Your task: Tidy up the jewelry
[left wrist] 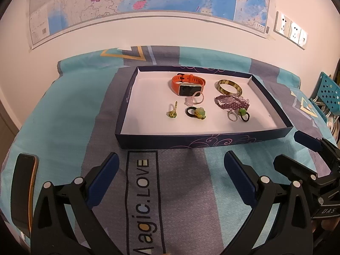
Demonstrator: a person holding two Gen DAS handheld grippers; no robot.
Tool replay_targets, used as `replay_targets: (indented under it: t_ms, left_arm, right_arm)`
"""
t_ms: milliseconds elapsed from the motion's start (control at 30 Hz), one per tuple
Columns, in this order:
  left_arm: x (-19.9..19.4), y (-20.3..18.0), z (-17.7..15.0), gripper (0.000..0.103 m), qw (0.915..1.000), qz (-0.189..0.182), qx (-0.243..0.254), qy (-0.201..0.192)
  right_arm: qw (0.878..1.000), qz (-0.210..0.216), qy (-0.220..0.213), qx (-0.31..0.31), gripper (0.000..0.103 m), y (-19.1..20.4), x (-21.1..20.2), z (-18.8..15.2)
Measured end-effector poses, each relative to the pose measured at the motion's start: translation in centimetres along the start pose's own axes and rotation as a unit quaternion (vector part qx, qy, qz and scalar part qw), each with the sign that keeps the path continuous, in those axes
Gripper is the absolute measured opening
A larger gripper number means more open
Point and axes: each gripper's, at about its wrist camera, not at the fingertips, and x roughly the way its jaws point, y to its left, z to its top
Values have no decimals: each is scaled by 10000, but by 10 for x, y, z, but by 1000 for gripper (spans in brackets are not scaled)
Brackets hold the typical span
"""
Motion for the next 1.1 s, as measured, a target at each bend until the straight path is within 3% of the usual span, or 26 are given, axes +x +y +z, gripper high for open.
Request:
replay_targets:
  t_ms: [1100]
  left_arm:
    - [0,-3,-1,97,10000,-51,63,-19]
  right_arm:
    - [10000,11,3,-25,96,1,1,0]
